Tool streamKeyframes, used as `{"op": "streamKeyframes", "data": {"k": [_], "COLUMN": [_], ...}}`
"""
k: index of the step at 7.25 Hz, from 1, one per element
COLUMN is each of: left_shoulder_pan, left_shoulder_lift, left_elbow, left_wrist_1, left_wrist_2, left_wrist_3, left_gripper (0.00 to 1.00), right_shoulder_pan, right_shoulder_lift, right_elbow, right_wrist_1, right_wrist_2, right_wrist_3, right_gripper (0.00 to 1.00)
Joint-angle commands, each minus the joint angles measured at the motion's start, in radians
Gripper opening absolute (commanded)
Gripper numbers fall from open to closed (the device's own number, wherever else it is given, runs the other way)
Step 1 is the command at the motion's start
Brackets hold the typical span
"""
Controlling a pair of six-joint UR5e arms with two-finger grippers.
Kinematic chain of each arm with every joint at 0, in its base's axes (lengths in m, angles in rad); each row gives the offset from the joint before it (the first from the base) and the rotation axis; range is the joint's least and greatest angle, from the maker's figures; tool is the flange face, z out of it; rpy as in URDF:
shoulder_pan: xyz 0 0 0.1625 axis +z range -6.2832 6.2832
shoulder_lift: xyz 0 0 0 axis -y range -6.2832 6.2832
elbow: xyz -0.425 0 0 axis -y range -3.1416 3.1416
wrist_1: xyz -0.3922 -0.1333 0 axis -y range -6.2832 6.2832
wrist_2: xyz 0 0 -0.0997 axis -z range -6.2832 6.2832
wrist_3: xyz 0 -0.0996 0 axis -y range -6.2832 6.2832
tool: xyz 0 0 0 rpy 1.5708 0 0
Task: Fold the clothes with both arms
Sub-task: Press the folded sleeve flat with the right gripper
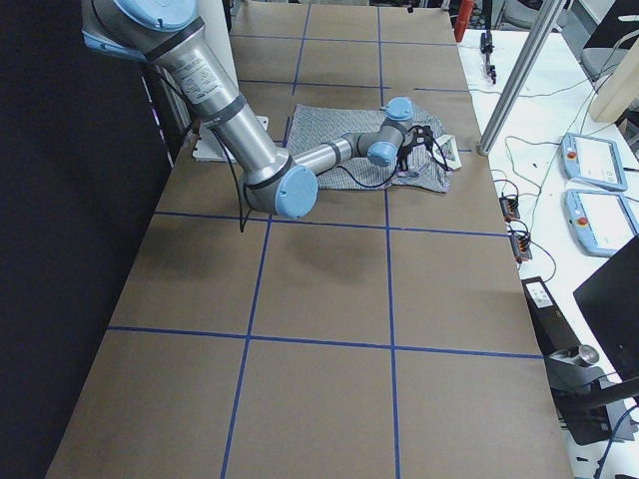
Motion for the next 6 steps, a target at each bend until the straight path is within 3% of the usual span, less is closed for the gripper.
{"op": "streamKeyframes", "data": {"k": [1,3,4,5,6], "left_shoulder_pan": [0.000,0.000,0.000,0.000,0.000], "left_shoulder_lift": [-0.001,-0.001,-0.001,-0.001,-0.001], "left_elbow": [0.000,0.000,0.000,0.000,0.000], "left_wrist_1": [0.000,0.000,0.000,-0.001,-0.001], "left_wrist_2": [0.000,0.000,0.000,0.000,0.000], "left_wrist_3": [-0.006,-0.008,-0.008,-0.008,-0.008], "left_gripper": [1.00,1.00,1.00,1.00,1.00], "right_shoulder_pan": [-0.001,-0.054,-0.079,-0.088,-0.090], "right_shoulder_lift": [-0.002,-0.027,-0.031,-0.041,-0.044], "right_elbow": [0.020,0.080,0.089,0.092,0.095], "right_wrist_1": [0.000,0.003,0.003,0.005,0.005], "right_wrist_2": [0.018,0.027,0.022,0.012,0.001], "right_wrist_3": [-0.004,-0.007,-0.010,-0.013,-0.013], "right_gripper": [0.00,0.00,0.65,1.00,1.00]}}
